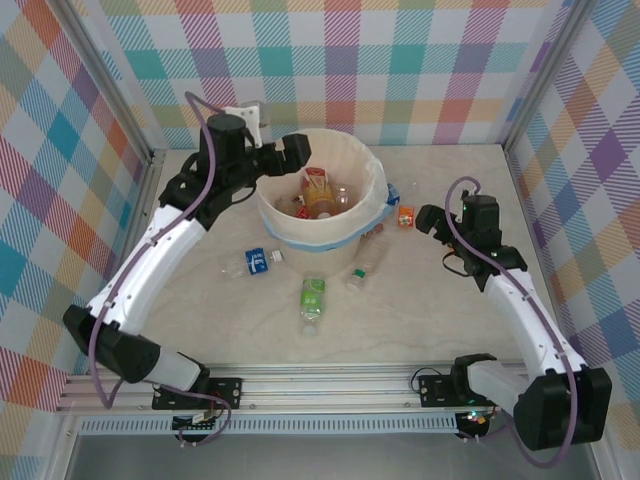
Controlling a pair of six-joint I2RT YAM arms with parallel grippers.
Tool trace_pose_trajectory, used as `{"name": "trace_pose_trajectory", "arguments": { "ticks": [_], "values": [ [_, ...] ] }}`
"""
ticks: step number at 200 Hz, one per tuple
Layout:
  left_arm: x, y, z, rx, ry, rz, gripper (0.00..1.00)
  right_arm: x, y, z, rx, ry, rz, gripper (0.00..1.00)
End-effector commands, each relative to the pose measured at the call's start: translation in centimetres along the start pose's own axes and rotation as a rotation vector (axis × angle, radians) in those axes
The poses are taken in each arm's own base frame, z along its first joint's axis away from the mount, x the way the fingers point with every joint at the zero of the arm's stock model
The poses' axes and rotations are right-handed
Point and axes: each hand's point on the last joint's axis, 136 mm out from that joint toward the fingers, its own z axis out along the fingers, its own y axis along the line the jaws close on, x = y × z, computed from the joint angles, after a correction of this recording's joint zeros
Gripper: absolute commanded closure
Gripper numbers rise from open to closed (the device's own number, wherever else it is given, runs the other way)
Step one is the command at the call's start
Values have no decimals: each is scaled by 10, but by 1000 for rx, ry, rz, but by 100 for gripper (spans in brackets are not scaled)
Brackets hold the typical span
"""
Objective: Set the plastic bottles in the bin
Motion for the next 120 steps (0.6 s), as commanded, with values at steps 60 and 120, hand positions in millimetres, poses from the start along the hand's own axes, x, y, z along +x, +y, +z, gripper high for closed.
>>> {"name": "trace_pose_trajectory", "arguments": {
  "ticks": [60,120],
  "values": [
    [37,13,-57,39,-49,-168,0,9,-52,43,158,200,-161,0],
    [87,43,-77,-55,42,-196,0,26,-75,77,58,407,-236,0]
  ]
}}
